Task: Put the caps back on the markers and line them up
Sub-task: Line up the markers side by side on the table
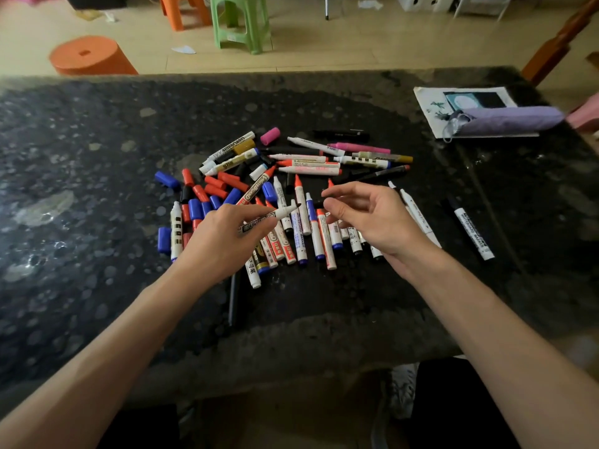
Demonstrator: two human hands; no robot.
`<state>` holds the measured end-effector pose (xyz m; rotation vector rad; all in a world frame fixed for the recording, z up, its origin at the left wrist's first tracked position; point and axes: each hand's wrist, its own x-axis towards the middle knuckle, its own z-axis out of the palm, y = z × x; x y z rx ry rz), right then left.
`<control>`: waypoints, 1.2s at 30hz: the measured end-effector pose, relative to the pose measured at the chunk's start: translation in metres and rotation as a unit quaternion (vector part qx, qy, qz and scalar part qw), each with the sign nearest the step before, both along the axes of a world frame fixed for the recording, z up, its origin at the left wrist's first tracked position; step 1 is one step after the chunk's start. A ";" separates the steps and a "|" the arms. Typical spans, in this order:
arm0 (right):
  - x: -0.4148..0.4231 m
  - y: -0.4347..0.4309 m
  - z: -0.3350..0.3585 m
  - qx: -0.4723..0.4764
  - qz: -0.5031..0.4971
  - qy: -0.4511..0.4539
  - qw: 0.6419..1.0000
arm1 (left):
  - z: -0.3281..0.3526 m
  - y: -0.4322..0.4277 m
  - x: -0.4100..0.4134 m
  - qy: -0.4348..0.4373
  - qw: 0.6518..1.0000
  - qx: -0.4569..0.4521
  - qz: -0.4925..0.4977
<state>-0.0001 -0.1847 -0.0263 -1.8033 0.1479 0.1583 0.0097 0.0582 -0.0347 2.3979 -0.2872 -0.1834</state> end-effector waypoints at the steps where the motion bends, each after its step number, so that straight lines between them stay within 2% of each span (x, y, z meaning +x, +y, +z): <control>1: -0.001 -0.001 0.000 0.004 -0.001 -0.006 1.000 | 0.001 -0.001 0.000 -0.002 1.000 0.003 -0.005; 10: -0.002 0.000 -0.002 0.013 0.051 -0.014 0.999 | -0.006 -0.005 0.003 0.007 0.999 -0.006 -0.034; 19: -0.007 0.012 -0.011 -0.049 0.099 -0.064 0.992 | 0.001 -0.002 -0.002 -0.036 0.996 0.022 -0.076; 22: -0.012 0.017 -0.017 -0.068 0.085 -0.091 0.990 | -0.002 -0.003 -0.002 -0.044 0.995 0.038 -0.077; 31: -0.026 0.021 -0.029 -0.059 0.052 -0.122 0.989 | -0.005 -0.012 -0.007 -0.014 0.996 0.029 -0.087; 36: -0.023 0.013 -0.026 -0.078 0.080 -0.124 0.986 | 0.000 -0.010 -0.002 0.014 0.993 0.020 -0.114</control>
